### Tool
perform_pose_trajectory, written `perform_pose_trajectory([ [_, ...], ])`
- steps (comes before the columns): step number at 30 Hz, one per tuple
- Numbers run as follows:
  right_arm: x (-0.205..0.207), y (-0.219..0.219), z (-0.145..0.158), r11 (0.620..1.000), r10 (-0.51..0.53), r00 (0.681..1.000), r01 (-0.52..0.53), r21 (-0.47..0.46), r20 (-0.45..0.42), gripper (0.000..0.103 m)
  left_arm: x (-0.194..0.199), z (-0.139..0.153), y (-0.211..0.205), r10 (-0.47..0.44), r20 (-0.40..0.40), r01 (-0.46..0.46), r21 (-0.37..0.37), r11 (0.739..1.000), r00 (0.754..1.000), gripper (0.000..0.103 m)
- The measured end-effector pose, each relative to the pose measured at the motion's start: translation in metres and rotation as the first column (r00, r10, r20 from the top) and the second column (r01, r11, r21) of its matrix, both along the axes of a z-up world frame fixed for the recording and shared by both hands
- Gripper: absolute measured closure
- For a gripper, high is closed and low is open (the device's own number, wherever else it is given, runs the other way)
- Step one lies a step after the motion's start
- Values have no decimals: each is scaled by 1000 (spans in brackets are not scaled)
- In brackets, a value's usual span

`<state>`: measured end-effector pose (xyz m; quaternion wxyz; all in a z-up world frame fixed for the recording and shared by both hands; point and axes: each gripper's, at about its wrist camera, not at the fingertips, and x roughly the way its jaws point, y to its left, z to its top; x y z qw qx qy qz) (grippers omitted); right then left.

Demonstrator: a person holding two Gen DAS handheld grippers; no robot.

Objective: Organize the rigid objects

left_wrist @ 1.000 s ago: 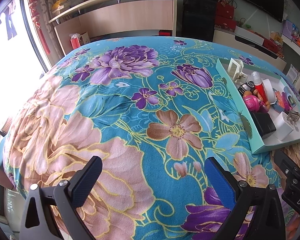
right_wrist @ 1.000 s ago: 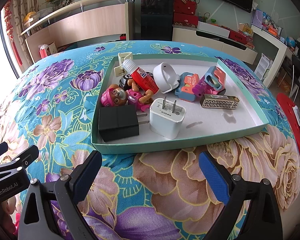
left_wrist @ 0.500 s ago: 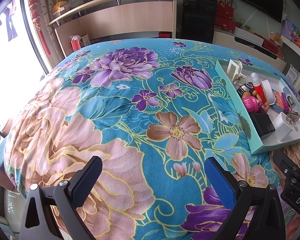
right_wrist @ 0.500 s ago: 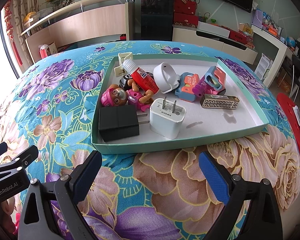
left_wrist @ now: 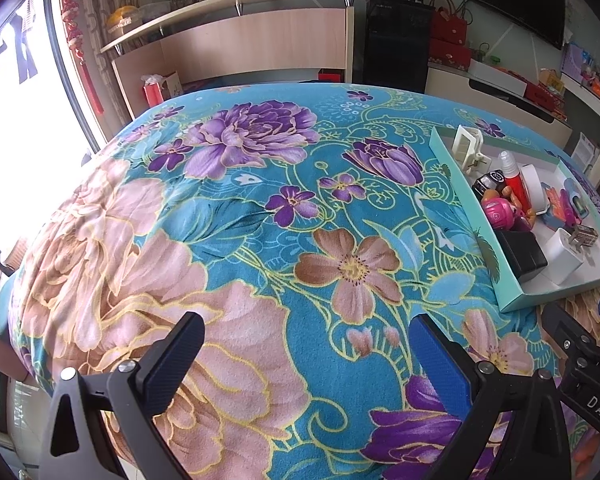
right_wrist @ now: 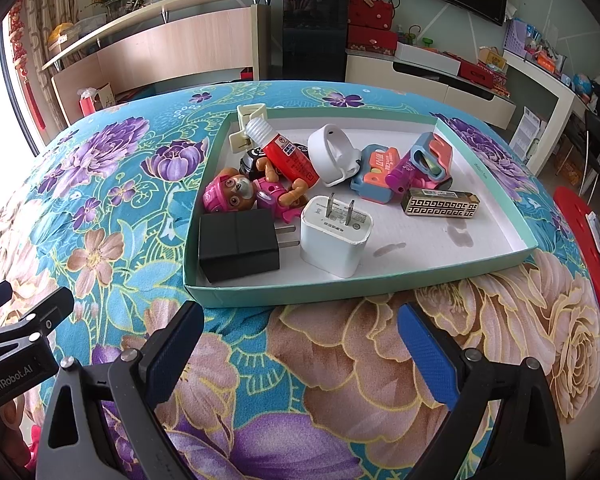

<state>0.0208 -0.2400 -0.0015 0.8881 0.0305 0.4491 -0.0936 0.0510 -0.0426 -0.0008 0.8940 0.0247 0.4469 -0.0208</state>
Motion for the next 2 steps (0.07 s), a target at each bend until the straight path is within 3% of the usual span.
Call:
perform_pose_trajectory([
  [2,0,0,0,1000,-1,1000,1,0,0,6,0,1,0,-8,1,9,-8,1000,1000,0],
])
